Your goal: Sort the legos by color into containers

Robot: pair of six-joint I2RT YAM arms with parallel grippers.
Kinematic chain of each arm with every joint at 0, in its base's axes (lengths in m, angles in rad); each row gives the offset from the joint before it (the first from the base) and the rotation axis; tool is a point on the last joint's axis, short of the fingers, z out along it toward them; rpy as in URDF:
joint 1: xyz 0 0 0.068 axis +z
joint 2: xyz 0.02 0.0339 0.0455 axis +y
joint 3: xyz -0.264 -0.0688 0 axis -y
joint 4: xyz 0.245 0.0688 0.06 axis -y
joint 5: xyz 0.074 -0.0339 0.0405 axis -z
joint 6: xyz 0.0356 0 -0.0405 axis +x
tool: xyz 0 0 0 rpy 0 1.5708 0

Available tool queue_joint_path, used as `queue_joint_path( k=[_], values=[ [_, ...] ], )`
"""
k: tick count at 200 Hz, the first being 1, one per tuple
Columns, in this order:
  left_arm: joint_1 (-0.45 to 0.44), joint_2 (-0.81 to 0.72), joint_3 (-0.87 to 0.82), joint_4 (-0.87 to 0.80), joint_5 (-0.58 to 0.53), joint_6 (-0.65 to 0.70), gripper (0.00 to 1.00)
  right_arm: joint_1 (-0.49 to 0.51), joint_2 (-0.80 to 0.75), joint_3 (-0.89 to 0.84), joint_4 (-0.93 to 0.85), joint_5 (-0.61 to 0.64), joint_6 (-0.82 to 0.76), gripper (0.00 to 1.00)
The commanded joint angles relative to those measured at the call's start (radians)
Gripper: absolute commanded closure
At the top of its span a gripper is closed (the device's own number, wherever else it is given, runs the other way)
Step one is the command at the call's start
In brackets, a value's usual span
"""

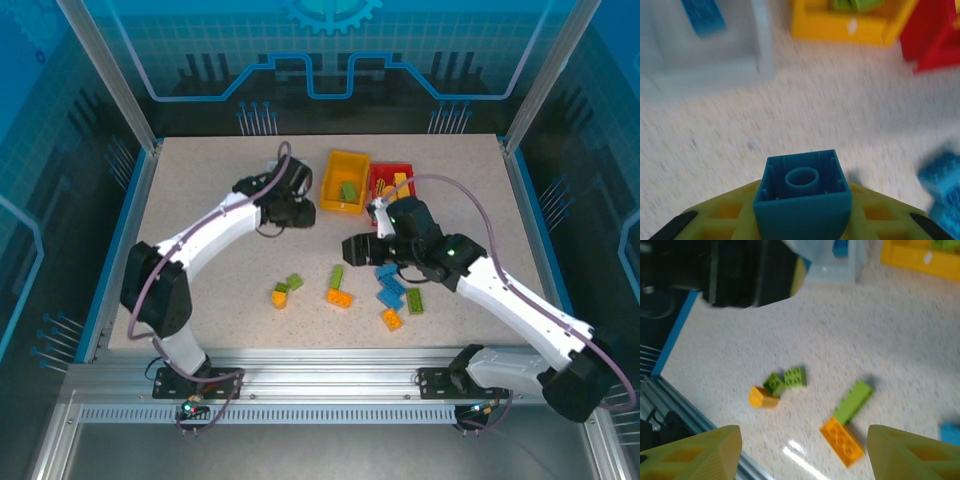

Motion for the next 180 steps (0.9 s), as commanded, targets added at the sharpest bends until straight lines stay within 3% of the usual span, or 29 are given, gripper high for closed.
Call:
queue_joint_path(
  k=[1,37,74,141,180],
  values=[
    [0.067,0.116,0.123,0.0,-0.026,0.059,0.68,-0.009,0.093,0.107,0.162,0.017,-0.044,0.32],
    [0.138,0.323,0.339,0.0,-0.107,0.064,0.69,-0.074,0.273,0.235,0.201,-0.011,-0.019,0.34],
    [0.203,0.483,0.544,-0.025,-0.098,0.035,0.68,-0.111,0.4,0.321,0.232,-0.053,-0.018,0.34],
    [0.244,0.643,0.708,-0.013,-0.113,0.052,0.66,-0.119,0.472,0.348,0.244,-0.088,0.005,0.35],
    [0.241,0.649,0.726,-0.029,-0.098,0.056,0.51,-0.12,0.465,0.338,0.238,-0.086,0.002,0.33]
  ],
)
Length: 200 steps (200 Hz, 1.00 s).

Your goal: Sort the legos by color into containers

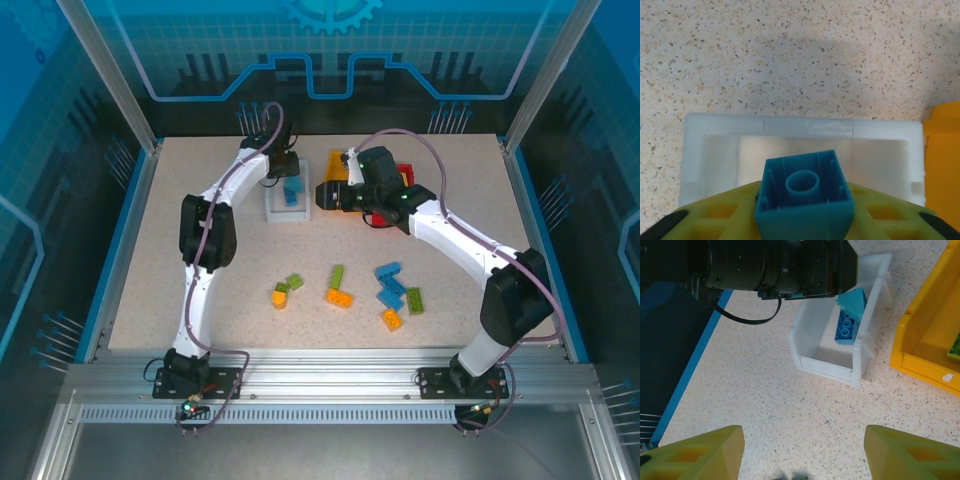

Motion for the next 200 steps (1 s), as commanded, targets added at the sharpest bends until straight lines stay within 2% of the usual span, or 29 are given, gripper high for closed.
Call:
queue_joint_path(
  k=[1,23,49,77,95,120,143,167,200],
  values=[
    [0.007,0.006,0.038,-0.029,-0.002,0.011,0.5,-0.007,0.003,0.021,0.017,-0.019,0.005,0.33],
    [0.004,-0.024,0.02,-0.03,0.004,0.007,0.45,-0.007,0.003,0.021,0.015,-0.025,0.002,0.33],
    [-0.012,-0.087,-0.004,-0.02,0.007,0.011,0.49,-0.007,-0.027,0.002,0.004,-0.003,-0.007,0.33],
    [-0.037,-0.19,-0.039,-0.002,0.006,-0.004,0.54,-0.009,-0.105,-0.061,-0.024,0.085,-0.006,0.38],
    [-0.057,-0.288,-0.108,0.024,0.009,-0.027,0.54,-0.007,-0.168,-0.117,-0.091,0.208,0.024,0.4],
    [-0.101,-0.441,-0.265,0.06,0.051,-0.042,0.52,-0.014,-0.242,-0.181,-0.302,0.4,0.126,0.4],
    [-0.17,-0.602,-0.477,0.12,0.128,-0.073,0.5,-0.043,-0.31,-0.276,-0.479,0.458,0.192,0.4],
    [-0.284,-0.769,-0.723,0.212,0.188,-0.144,0.49,-0.097,-0.405,-0.402,-0.602,0.441,0.245,0.38],
    [-0.468,-0.932,-1.003,0.346,0.19,-0.299,0.49,-0.123,-0.496,-0.536,-0.689,0.381,0.29,0.36]
  ],
)
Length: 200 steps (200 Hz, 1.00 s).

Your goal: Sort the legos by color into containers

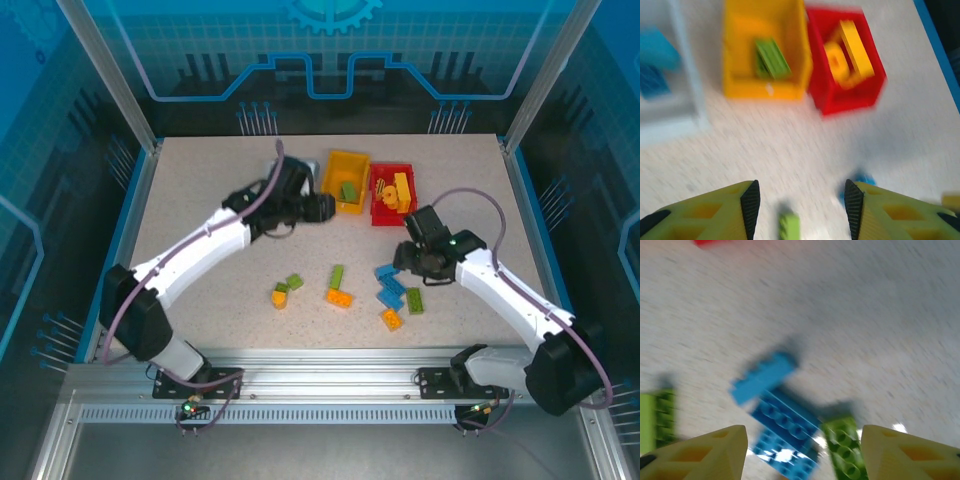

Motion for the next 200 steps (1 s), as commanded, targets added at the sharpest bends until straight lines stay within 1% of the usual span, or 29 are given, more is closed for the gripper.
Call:
queue_joint_path(
  k=[1,7,24,47,76,107,132,153,172,200],
  values=[
    [-0.101,-0.082,-0.162,0.119,0.043,-0.147,0.49,-0.01,-0.058,-0.062,-0.148,-0.022,0.067,0.36],
    [-0.138,-0.099,-0.2,0.132,0.033,-0.166,0.49,-0.01,-0.065,-0.072,-0.157,-0.034,0.066,0.35],
    [-0.205,-0.131,-0.274,0.149,-0.005,-0.205,0.49,-0.009,-0.057,-0.089,-0.182,-0.073,0.055,0.33],
    [-0.256,-0.16,-0.355,0.189,-0.012,-0.259,0.49,-0.002,-0.022,-0.117,-0.188,-0.122,0.03,0.32],
    [-0.306,-0.182,-0.393,0.217,-0.025,-0.264,0.49,-0.001,0.034,-0.144,-0.14,-0.168,-0.006,0.3],
    [-0.321,-0.177,-0.396,0.227,-0.018,-0.271,0.49,-0.001,0.113,-0.144,-0.091,-0.175,-0.023,0.31],
    [-0.322,-0.175,-0.389,0.229,-0.019,-0.269,0.49,-0.009,0.148,-0.146,-0.073,-0.154,-0.024,0.35],
    [-0.321,-0.172,-0.383,0.23,-0.02,-0.267,0.49,-0.03,0.158,-0.147,-0.067,-0.138,-0.031,0.43],
    [-0.322,-0.166,-0.373,0.226,-0.019,-0.265,0.49,-0.052,0.156,-0.145,-0.058,-0.138,-0.043,0.46],
    [-0.322,-0.16,-0.364,0.224,-0.018,-0.259,0.49,-0.082,0.184,-0.155,-0.035,-0.156,-0.067,0.49]
  ],
)
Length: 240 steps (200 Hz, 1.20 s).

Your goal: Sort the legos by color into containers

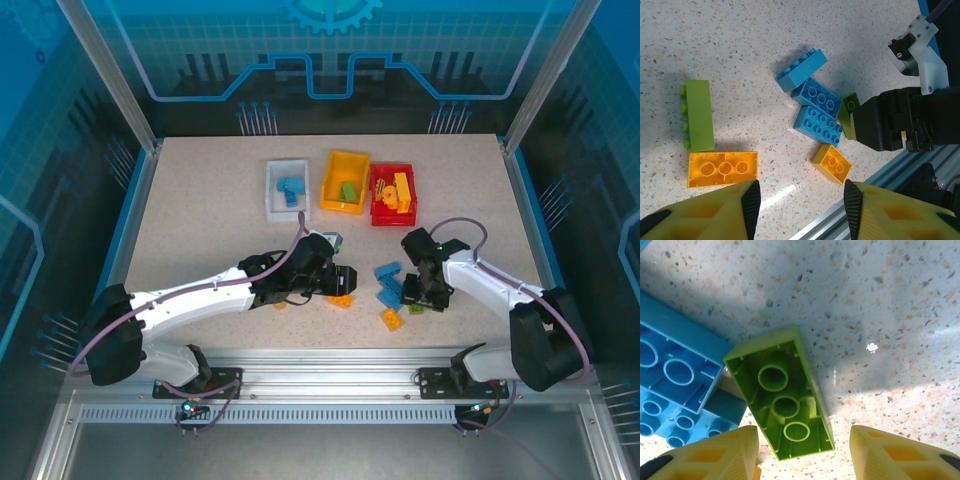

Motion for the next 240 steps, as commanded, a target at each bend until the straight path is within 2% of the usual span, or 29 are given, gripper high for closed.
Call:
queue_joint_path(
  k=[1,41,61,96,131,139,162,178,190,206,240],
  values=[
    [-0.006,-0.002,0.026,0.006,-0.012,0.001,0.49,-0.031,0.029,-0.017,0.018,-0.006,-0.027,0.49],
    [-0.007,0.007,0.032,-0.004,-0.013,0.003,0.49,-0.043,0.042,-0.025,0.043,-0.016,-0.036,0.43],
    [-0.008,0.013,0.037,-0.003,-0.011,0.001,0.49,-0.046,0.057,-0.025,0.051,-0.013,-0.036,0.43],
    [-0.007,0.013,0.042,-0.003,-0.015,0.003,0.49,-0.075,0.066,-0.031,0.076,-0.006,-0.043,0.53],
    [-0.009,0.011,0.045,-0.004,-0.017,0.006,0.5,-0.084,0.056,-0.015,0.074,0.02,-0.056,0.74],
    [-0.009,0.005,0.048,-0.012,-0.025,0.007,0.5,-0.072,0.033,-0.007,0.057,0.047,-0.054,0.78],
    [-0.004,-0.037,0.086,-0.08,-0.099,0.033,0.48,0.013,-0.075,0.065,-0.013,0.171,-0.044,0.8],
    [0.041,-0.071,0.132,-0.126,-0.115,0.053,0.47,0.09,-0.095,0.171,-0.036,0.231,-0.049,0.81],
    [0.108,-0.082,0.17,-0.157,-0.095,0.051,0.47,0.143,-0.058,0.274,-0.037,0.258,-0.061,0.81],
    [0.202,-0.071,0.238,-0.191,-0.05,0.061,0.47,0.174,0.052,0.422,-0.015,0.246,-0.09,0.83],
    [0.347,0.016,0.371,-0.194,0.022,0.104,0.46,0.159,0.353,0.755,0.03,0.171,-0.133,0.84]
  ],
)
